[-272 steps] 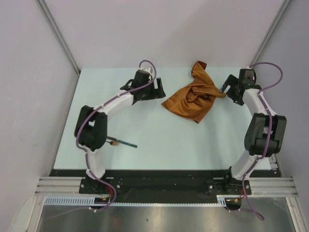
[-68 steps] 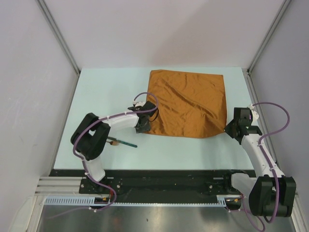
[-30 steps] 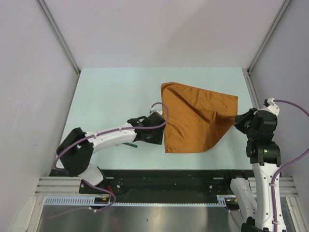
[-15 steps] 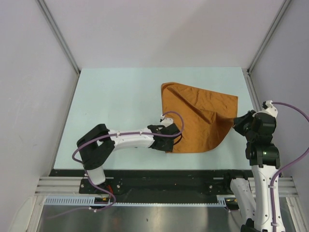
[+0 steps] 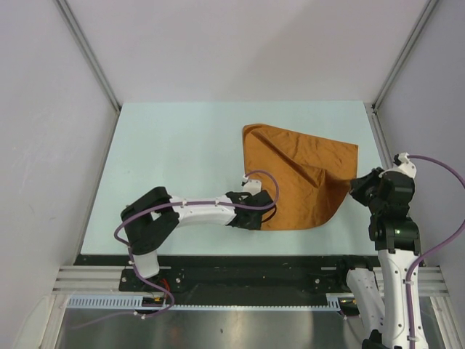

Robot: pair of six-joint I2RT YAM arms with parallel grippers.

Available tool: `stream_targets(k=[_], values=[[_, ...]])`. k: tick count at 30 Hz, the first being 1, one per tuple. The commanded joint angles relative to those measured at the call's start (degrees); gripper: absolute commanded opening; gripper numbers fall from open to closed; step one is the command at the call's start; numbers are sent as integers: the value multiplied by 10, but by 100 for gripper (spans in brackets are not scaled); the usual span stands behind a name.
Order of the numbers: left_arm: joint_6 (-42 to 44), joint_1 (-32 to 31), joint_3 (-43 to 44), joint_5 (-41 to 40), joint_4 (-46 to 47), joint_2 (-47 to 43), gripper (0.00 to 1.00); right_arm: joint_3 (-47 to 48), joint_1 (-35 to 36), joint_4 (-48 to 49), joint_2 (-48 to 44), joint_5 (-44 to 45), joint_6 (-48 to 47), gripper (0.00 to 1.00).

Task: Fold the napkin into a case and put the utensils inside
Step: Pick up the flattened napkin from the center of the board.

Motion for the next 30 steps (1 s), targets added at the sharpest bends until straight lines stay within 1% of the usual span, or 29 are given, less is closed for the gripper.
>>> stream_targets(k=[1,2,4,5,7,10,13,14,16,17,18,19,21,22,23,24,25,27,28,30], values=[[-43,-9,-53,17,21,10,54,-5,-1,7,-11,-5,-3,0],[-47,-9,-68,11,23,9,46,-7,-1,7,-13,-19,-3,0],[-47,-6,-84,10,44,0,36,-16,-1,5,-17,-20,2,0],[-45,-5,-99,11,54,-5,32,-20,-1,6,-18,-20,2,0],[-38,-3,-120,16,96,-17,32,-36,-1,5,-21,-23,3,0],[-26,6,-153,26,140,-48,27,-61,0,3,-26,-36,8,0],[-8,9,-158,0,121,-73,17,-76,5,7,-32,-61,20,0],[-4,24,-166,-5,118,-78,10,-83,10,5,-30,-67,24,0],[9,54,-183,15,125,-90,7,-90,20,4,-26,-78,42,0],[23,83,-192,29,122,-94,6,-99,34,2,-21,-79,63,0],[34,89,-193,25,118,-108,5,-101,40,1,-19,-79,72,0],[44,88,-186,18,101,-120,6,-102,47,-11,-18,-58,83,0],[60,72,-180,12,88,-155,16,-99,50,-28,-14,-22,118,0],[61,67,-172,16,84,-164,26,-98,66,-46,-12,22,127,0],[52,55,-166,21,78,-170,32,-96,69,-55,-10,43,141,0],[42,50,-159,32,66,-173,35,-89,69,-64,1,61,147,0],[19,47,-148,48,63,-172,41,-85,69,-80,6,92,151,0],[-16,37,-133,70,46,-158,64,-74,69,-90,13,112,155,0],[-48,33,-103,71,32,-134,70,-70,70,-95,15,126,155,0],[-58,17,-65,63,-8,-106,73,-62,70,-94,15,132,150,0]])
